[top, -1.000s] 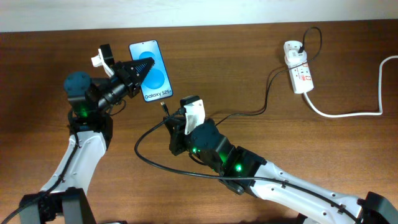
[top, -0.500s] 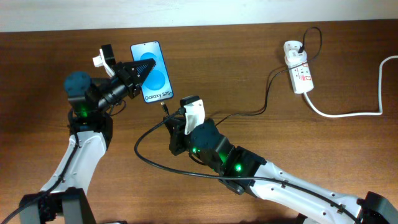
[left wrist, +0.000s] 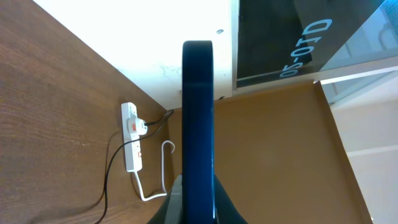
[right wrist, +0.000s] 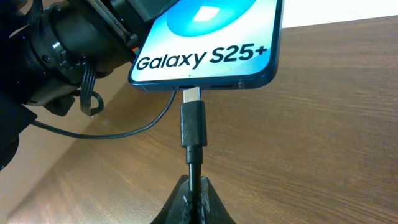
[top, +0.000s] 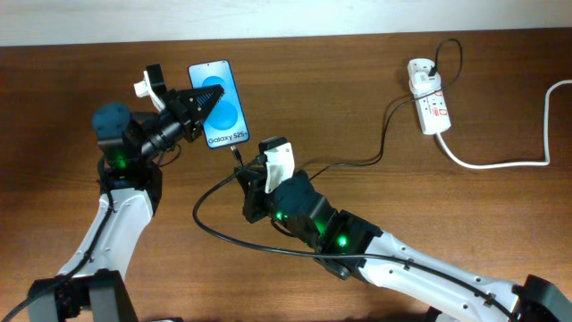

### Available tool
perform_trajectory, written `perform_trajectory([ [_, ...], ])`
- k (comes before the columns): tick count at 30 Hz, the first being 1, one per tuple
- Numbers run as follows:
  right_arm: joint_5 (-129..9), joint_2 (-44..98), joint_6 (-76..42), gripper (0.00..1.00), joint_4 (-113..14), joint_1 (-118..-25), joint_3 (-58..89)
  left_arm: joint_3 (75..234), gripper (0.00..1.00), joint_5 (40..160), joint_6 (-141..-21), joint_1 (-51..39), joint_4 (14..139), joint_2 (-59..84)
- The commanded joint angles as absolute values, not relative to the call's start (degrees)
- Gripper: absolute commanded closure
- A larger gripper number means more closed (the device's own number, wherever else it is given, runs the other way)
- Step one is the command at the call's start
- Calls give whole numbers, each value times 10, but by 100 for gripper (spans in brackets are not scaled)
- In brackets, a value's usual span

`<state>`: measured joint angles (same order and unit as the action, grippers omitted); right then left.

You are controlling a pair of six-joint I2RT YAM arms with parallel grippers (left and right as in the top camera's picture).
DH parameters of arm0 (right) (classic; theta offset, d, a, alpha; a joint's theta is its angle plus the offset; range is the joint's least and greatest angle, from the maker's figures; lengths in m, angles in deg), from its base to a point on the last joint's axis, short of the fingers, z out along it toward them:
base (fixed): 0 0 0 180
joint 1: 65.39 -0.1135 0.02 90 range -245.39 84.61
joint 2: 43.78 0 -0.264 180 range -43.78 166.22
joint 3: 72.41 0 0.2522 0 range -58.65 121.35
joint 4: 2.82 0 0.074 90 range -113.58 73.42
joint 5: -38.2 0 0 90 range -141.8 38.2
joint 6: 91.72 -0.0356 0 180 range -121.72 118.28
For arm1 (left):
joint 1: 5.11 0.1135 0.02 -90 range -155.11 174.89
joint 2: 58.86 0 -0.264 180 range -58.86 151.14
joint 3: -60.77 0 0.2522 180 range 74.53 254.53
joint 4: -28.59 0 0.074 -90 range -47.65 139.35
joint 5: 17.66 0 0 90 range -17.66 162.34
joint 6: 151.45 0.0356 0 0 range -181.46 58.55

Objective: Plug charger to phone and switch on socket
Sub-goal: 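Hold the connector pressed at the phone's port with the right gripper, then keep pushing the black connector up into the port while left holds phone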

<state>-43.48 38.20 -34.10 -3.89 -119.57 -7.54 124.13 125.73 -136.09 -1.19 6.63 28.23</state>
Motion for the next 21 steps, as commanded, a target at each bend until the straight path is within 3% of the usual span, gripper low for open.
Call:
perform_trajectory([
  [1,-426,397,-338,96,-34,-1197,-70,1248,100,1268,-1366,-11,63,267],
  [21,-468,398,-337,96,-39,-1198,-70,1248,100,1255,-1318,-11,88,267],
])
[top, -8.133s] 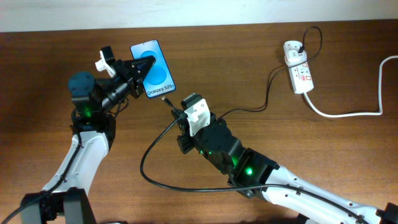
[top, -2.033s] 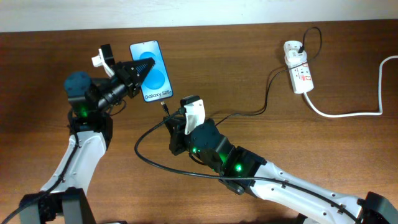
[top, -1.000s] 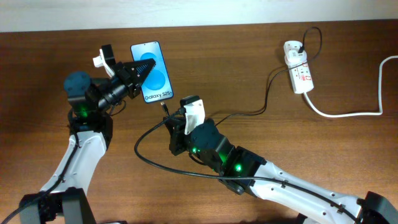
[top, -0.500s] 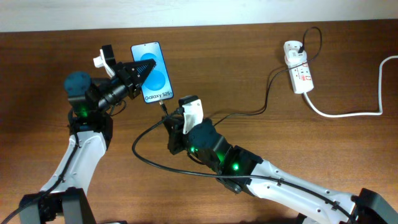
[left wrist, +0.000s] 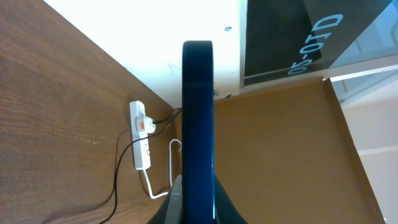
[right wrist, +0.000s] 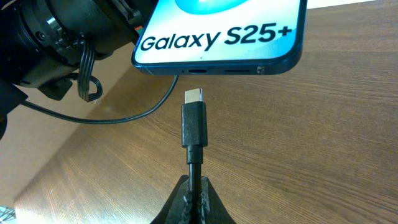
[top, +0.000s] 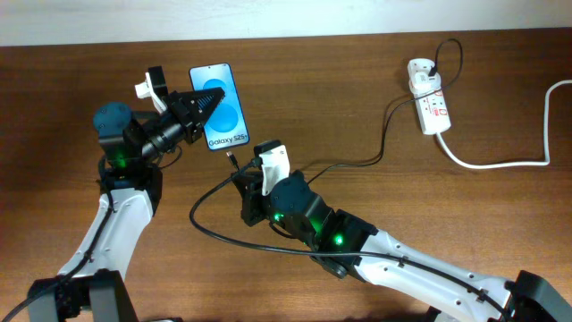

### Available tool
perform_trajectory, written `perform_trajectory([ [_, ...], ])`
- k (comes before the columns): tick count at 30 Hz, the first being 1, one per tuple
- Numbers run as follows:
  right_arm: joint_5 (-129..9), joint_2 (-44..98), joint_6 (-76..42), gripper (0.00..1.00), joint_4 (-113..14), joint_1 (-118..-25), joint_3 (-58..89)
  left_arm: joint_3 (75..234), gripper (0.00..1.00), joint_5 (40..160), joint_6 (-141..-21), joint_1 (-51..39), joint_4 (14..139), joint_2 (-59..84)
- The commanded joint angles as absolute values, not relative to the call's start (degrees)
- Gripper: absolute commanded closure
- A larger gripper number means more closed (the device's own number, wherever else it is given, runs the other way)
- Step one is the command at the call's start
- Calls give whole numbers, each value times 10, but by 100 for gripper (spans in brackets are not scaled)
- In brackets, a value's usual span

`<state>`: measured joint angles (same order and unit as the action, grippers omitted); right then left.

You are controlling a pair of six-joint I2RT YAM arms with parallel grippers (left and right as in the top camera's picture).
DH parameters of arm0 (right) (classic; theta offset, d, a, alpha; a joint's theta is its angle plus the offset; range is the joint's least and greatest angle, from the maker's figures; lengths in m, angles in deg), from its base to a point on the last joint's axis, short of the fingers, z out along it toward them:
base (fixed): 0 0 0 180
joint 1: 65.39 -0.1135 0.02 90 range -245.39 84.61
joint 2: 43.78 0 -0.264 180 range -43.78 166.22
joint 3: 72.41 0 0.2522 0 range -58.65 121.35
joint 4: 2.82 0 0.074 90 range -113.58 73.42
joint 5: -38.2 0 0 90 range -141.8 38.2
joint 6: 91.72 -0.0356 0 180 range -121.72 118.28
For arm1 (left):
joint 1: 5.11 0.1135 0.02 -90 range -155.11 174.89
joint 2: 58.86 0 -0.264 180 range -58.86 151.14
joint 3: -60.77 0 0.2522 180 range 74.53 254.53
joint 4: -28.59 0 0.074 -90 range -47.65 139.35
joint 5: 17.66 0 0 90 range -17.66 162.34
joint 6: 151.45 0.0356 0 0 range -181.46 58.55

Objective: Plug charger to phone and switch on socket
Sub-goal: 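Keep pushing the black connector up into the port while left holds phone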

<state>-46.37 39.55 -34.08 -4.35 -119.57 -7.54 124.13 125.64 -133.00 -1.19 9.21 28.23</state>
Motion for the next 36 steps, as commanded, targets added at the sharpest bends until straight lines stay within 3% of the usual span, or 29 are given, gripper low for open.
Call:
perform_trajectory([
  [1,-469,397,-337,96,-39,-1198,-70,1248,100,1255,-1317,-11,88,267],
  [36,-434,375,-335,96,-37,-1197,-70,1248,100,1261,-1306,-11,89,267],
])
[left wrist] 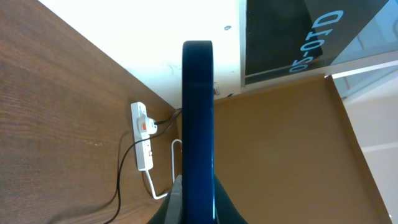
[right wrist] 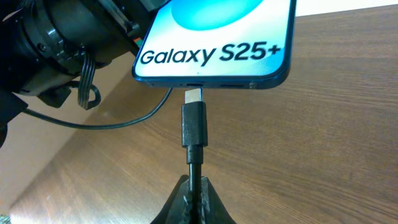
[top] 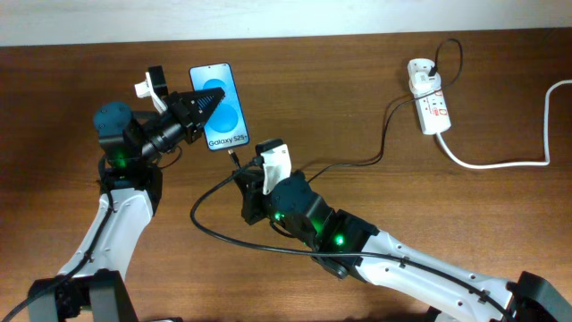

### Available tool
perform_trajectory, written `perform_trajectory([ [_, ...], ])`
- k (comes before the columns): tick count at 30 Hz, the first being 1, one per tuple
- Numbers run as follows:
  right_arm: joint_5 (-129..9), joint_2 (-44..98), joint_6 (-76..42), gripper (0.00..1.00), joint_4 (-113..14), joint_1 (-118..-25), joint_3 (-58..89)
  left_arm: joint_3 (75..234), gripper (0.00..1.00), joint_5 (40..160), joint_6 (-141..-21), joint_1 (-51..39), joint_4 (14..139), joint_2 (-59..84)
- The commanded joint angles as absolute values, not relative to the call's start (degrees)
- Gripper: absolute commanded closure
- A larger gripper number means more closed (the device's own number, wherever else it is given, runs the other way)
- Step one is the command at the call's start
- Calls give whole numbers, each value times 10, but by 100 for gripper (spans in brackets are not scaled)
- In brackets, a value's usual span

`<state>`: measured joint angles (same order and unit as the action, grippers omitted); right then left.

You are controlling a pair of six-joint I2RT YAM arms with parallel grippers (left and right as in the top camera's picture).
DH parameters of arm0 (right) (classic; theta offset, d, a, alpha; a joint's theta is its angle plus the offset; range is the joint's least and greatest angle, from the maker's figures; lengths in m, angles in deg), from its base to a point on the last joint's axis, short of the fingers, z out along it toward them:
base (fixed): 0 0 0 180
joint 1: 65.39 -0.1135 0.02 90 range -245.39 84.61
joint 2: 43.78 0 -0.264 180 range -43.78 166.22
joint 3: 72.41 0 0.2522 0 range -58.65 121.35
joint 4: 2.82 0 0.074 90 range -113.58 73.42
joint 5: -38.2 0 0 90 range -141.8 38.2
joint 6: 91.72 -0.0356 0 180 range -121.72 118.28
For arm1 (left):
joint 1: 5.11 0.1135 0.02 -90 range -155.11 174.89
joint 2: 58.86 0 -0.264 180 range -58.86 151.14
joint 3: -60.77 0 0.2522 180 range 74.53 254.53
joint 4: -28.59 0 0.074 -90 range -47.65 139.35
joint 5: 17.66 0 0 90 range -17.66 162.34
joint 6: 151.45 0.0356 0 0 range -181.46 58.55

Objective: Plug charger to phone and switch on socket
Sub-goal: 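Keep pushing the black connector up into the port while left holds phone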

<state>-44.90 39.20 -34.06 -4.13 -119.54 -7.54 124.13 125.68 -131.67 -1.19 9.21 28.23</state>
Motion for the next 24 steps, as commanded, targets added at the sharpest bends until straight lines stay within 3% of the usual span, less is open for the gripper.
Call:
perform_trajectory([
  [1,-434,375,-335,96,-37,-1197,-70,1248,100,1261,-1306,-11,89,267],
  [24,-471,395,-338,96,-39,-1198,-70,1248,100,1259,-1306,-11,89,267],
])
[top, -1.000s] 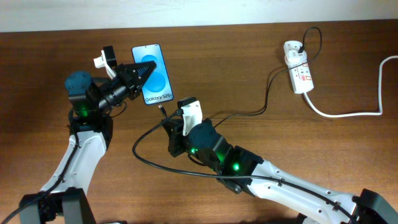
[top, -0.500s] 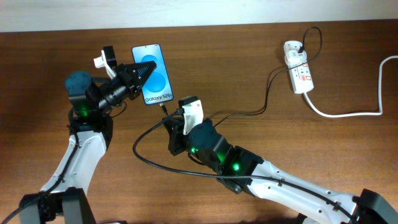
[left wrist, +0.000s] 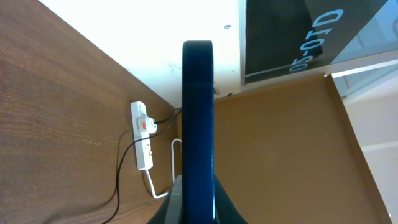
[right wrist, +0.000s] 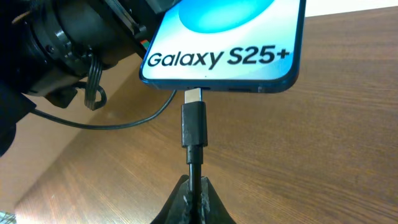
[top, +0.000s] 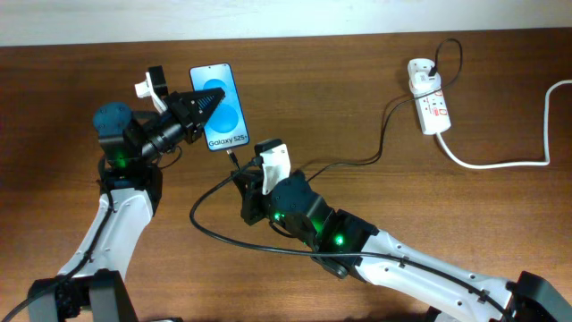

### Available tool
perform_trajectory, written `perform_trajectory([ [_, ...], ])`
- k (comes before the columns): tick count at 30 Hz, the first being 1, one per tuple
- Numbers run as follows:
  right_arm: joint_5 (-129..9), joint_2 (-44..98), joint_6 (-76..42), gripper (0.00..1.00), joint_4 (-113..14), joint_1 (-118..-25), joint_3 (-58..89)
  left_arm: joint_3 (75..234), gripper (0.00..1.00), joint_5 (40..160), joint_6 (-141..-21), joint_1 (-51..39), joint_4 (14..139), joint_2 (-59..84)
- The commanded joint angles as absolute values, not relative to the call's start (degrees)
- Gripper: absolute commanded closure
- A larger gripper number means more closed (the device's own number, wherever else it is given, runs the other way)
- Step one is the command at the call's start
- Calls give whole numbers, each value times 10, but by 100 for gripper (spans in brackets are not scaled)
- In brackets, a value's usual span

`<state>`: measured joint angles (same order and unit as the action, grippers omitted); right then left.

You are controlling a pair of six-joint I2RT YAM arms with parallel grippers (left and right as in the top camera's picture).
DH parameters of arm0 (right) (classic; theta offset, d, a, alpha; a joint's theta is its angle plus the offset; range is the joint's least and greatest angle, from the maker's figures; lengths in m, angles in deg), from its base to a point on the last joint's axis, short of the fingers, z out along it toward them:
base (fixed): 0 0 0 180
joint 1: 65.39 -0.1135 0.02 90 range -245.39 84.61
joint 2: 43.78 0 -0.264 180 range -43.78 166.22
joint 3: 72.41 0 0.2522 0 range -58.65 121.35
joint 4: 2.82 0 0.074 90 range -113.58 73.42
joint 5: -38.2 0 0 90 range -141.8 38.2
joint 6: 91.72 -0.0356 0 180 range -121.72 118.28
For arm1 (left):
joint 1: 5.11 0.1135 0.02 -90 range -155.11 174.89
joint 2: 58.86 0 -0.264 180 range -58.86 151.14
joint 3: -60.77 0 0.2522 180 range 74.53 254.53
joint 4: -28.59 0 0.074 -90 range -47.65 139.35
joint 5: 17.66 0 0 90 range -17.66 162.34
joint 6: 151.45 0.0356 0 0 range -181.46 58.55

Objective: Plug charger to phone and switch on socket
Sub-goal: 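Keep pushing the black connector up into the port while left holds phone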

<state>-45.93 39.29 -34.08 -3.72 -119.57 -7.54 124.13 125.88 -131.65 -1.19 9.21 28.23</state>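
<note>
My left gripper [top: 198,105] is shut on a blue phone [top: 221,105] with "Galaxy S25+" on its lit screen, held tilted above the table; the left wrist view shows it edge-on [left wrist: 198,118]. My right gripper [right wrist: 194,186] is shut on the black charger cable [right wrist: 194,158] just behind its plug [right wrist: 193,123]. The plug's metal tip [right wrist: 193,96] touches the phone's bottom edge [right wrist: 224,84] at the port. Its cable [top: 357,163] runs to the white socket strip [top: 428,96] at the far right.
A white cord [top: 509,159] leaves the socket strip toward the right edge. The black cable loops [top: 207,224] on the brown wooden table [top: 340,98] in front of the right arm. A white wall lies behind the table.
The plug tip, just under the phone's port before, now meets the bottom edge a little deeper. The phone sits slightly to the right in the right wrist view. Both grips are unchanged.
First the plug tip was at the phone's port. At 2.0 s ago it hung clear below the phone with a gap. Then it was back up at the port, and now it touches the bottom edge again. Both grippers stayed shut throughout.
</note>
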Motion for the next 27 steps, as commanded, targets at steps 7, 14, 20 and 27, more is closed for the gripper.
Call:
perform_trajectory([
  [7,-455,395,-337,96,-34,-1197,-70,1248,100,1261,-1306,-11,89,267],
  [14,-449,395,-337,96,-31,-1188,-70,1248,100,1266,-1306,-11,89,267],
  [20,-434,396,-355,96,-7,-1188,-70,1248,100,1270,-1306,-11,90,267],
  [27,-461,401,-355,96,-44,-1194,-70,1248,100,1254,-1306,-13,90,267],
])
